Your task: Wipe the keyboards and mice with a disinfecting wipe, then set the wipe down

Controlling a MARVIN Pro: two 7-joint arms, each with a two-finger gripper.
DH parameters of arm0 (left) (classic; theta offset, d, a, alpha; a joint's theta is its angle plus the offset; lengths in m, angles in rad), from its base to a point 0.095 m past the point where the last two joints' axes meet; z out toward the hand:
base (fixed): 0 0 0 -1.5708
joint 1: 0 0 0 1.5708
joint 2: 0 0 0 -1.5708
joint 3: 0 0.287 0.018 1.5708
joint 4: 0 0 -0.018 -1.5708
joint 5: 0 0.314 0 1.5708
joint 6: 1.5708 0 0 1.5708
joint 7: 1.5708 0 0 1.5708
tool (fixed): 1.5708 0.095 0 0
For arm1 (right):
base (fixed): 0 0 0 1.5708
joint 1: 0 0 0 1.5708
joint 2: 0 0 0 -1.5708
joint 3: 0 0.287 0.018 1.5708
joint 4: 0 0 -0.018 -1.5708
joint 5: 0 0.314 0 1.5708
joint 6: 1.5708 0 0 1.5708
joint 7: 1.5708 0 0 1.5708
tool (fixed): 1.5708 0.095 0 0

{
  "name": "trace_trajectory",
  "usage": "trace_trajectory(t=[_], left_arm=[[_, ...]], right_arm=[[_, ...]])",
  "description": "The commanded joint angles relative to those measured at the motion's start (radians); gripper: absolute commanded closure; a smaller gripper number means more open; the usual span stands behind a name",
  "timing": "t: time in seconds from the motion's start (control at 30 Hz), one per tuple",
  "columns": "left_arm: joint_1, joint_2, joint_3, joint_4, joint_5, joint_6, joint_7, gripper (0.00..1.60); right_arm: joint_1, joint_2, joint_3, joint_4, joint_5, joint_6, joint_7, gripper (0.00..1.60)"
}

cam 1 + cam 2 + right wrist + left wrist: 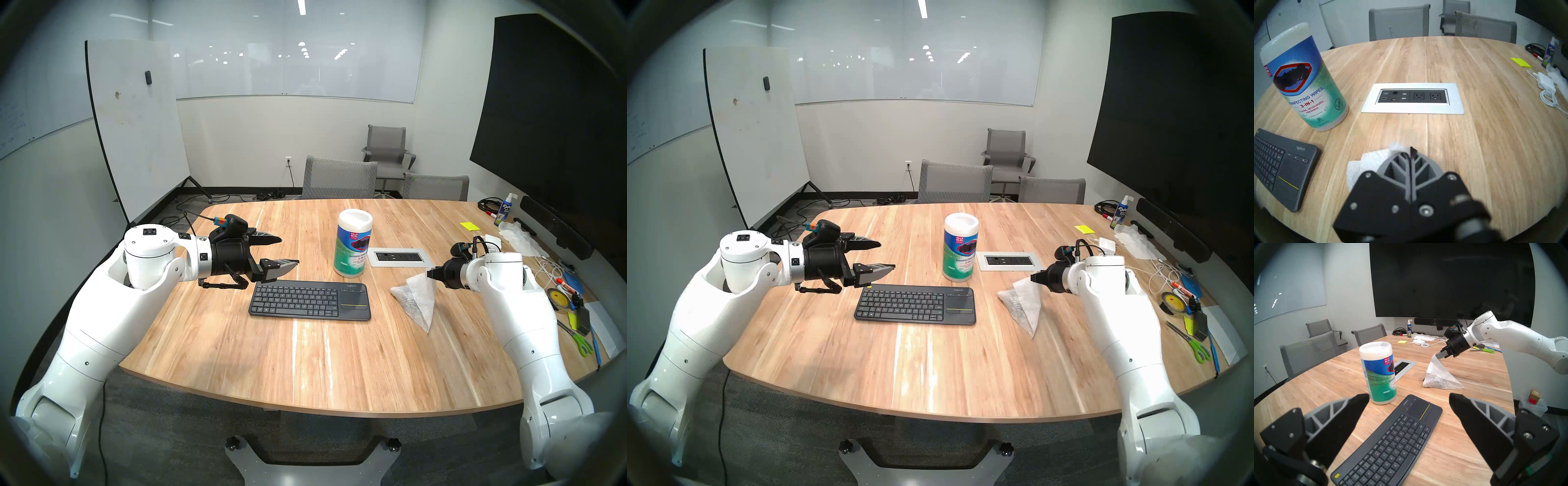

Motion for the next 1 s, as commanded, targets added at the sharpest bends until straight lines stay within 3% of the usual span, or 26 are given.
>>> trace_trajectory(t=[0.0, 0.97], left_arm=[[-0.010, -0.001, -0.008, -0.017, -0.003, -0.002, 0.001, 0.00], [-0.010, -0.001, -0.007, -0.016, -0.002, -0.002, 0.000, 0.00]], right_arm=[[0.045, 0.017, 0.017, 0.008, 0.002, -0.030, 0.011, 1.60], [0.205, 0.027, 0.025, 0.250, -0.037, -0.136, 0.042, 1.60]])
